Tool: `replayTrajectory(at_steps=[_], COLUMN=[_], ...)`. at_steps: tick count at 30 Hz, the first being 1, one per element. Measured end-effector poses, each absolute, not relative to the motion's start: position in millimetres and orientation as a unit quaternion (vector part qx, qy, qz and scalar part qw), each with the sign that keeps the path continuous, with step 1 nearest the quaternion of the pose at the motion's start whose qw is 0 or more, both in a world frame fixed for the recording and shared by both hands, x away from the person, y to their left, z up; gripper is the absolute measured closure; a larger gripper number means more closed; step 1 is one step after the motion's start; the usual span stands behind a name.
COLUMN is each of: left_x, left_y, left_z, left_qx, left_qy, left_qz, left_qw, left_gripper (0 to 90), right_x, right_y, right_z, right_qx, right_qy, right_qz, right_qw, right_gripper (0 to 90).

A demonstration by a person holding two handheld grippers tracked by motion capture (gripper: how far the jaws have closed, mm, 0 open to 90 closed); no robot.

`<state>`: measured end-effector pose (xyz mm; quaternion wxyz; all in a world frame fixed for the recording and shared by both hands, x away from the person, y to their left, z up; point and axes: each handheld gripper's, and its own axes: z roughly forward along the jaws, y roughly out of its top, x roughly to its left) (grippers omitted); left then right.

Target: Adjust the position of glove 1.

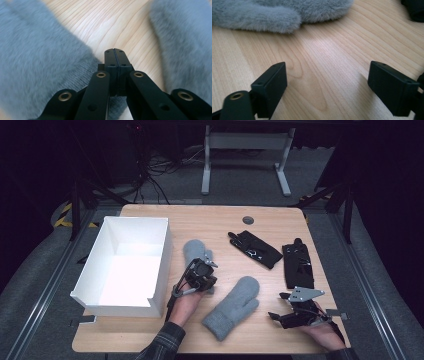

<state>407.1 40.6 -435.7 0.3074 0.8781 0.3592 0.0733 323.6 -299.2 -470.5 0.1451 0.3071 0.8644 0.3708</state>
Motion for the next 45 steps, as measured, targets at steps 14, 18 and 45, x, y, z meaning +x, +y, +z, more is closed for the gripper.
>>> replayTrajectory(at_steps=[14, 18, 45], left_x=[417, 433, 458], left_y=[58, 59, 67], left_z=[-416, -413, -443], left_qx=[0.841, 0.824, 0.825], left_qy=[0.413, 0.444, 0.472], left_qz=[0.132, 0.163, 0.144], left_qw=[0.323, 0.312, 0.276], left_gripper=[66.5, 54.5, 81.9], right_x=[323, 323, 323], right_y=[-299, -299, -299], right_z=[-471, -471, -471], right_qx=[0.309, 0.31, 0.311], right_qy=[0.863, 0.863, 0.863], right_qz=[0.371, 0.37, 0.37], right_qw=[0.147, 0.147, 0.148], right_gripper=[15.5, 15.5, 15.5])
